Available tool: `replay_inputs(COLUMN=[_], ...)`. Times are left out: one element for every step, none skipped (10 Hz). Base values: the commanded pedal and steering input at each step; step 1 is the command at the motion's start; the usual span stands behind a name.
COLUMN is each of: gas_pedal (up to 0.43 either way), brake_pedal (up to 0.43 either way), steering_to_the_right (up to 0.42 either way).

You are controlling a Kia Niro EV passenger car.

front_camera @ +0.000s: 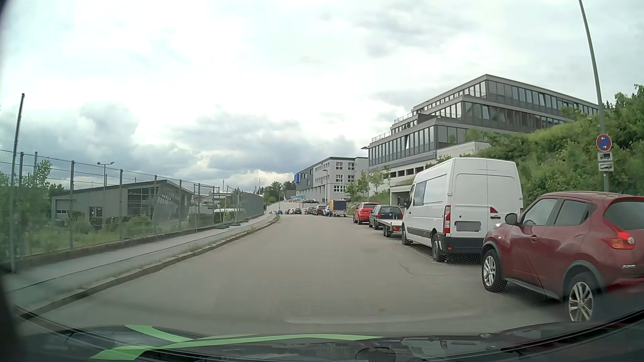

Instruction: Follow the waypoints while adhering to traffic rules and regulations

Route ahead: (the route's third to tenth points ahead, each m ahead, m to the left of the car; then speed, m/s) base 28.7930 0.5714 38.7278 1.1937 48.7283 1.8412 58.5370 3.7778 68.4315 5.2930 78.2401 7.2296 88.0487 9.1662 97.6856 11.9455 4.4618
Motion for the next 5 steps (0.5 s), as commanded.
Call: replay_inputs(gas_pedal=[0.059,0.059,0.059,0.059,0.059], brake_pedal=[0.0,0.0,0.0,0.0,0.0], steering_to_the_right=[-0.008,-0.01,-0.011,-0.012,-0.013])
